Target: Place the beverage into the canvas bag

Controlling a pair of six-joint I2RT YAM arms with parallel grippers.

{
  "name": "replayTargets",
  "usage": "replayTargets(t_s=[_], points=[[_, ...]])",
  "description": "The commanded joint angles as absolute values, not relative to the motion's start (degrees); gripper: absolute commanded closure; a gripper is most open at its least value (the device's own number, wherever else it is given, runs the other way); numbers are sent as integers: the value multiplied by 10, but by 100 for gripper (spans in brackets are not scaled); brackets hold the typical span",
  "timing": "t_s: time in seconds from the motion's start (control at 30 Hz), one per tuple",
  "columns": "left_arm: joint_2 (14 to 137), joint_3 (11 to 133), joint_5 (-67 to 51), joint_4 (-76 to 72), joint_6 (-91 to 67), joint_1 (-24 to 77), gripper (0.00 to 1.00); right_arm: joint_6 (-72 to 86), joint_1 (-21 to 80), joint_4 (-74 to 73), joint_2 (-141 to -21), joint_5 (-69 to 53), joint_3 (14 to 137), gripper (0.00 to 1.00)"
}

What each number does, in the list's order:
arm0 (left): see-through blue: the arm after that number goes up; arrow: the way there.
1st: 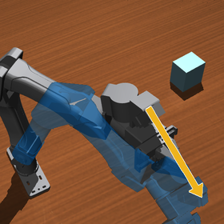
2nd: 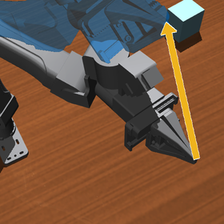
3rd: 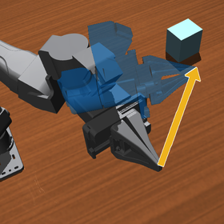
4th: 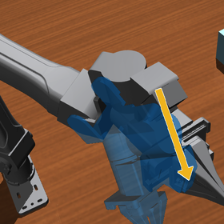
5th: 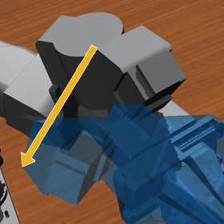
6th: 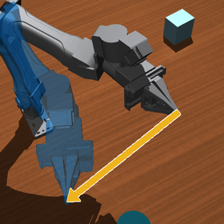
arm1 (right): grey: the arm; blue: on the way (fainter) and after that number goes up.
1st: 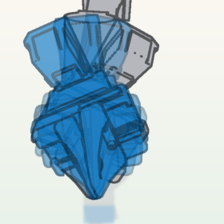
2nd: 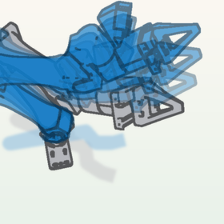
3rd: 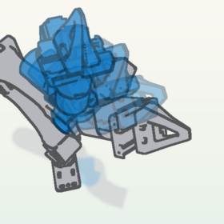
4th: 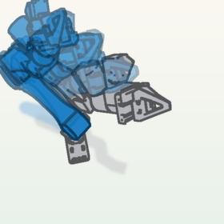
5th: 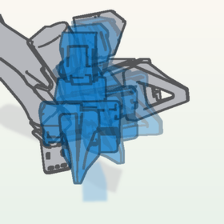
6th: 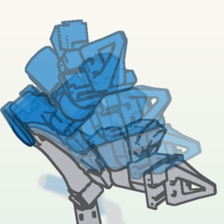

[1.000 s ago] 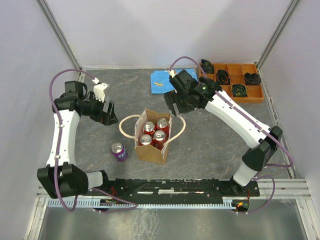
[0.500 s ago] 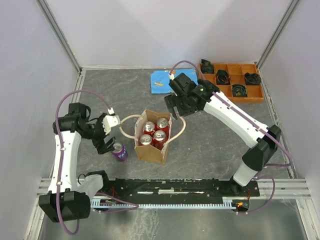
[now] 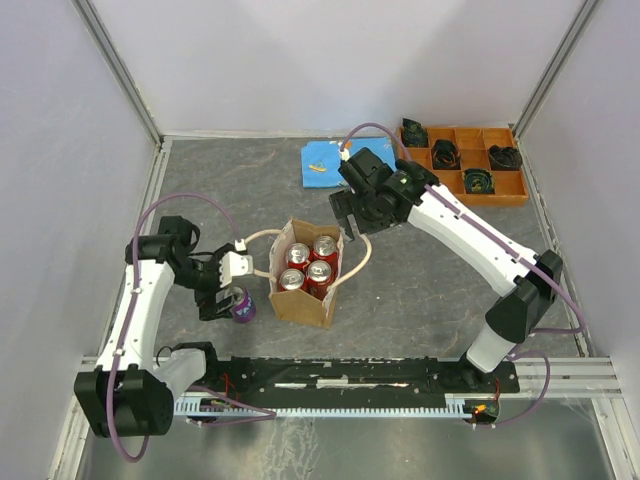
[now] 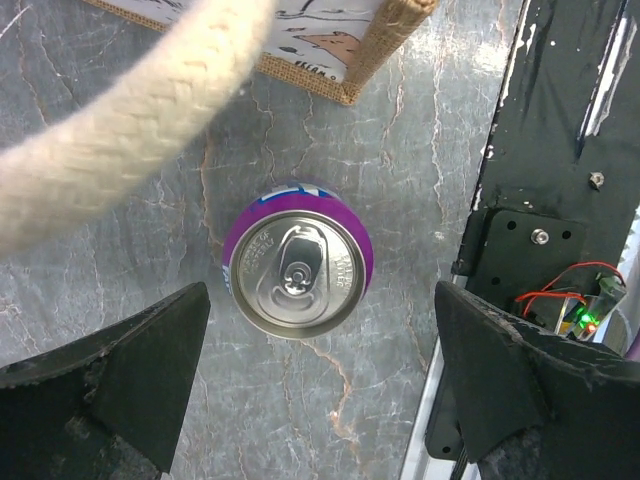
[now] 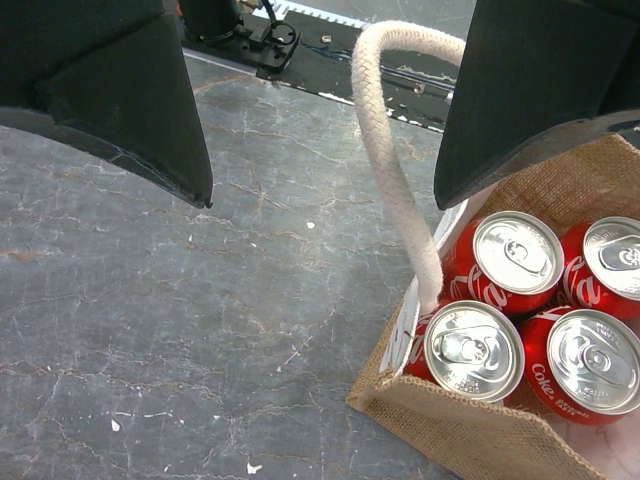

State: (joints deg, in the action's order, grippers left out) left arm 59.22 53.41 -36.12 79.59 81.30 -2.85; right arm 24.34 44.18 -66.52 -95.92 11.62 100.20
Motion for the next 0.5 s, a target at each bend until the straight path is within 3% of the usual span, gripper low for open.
replayTargets(t_s=[0.0,0.47], points=[[602,517,-358,750,844,-22,1,258,440,-653,-924,123,990,1],[621,439,-323,631,789,43,1,265,438,-661,-916,134,981,1]])
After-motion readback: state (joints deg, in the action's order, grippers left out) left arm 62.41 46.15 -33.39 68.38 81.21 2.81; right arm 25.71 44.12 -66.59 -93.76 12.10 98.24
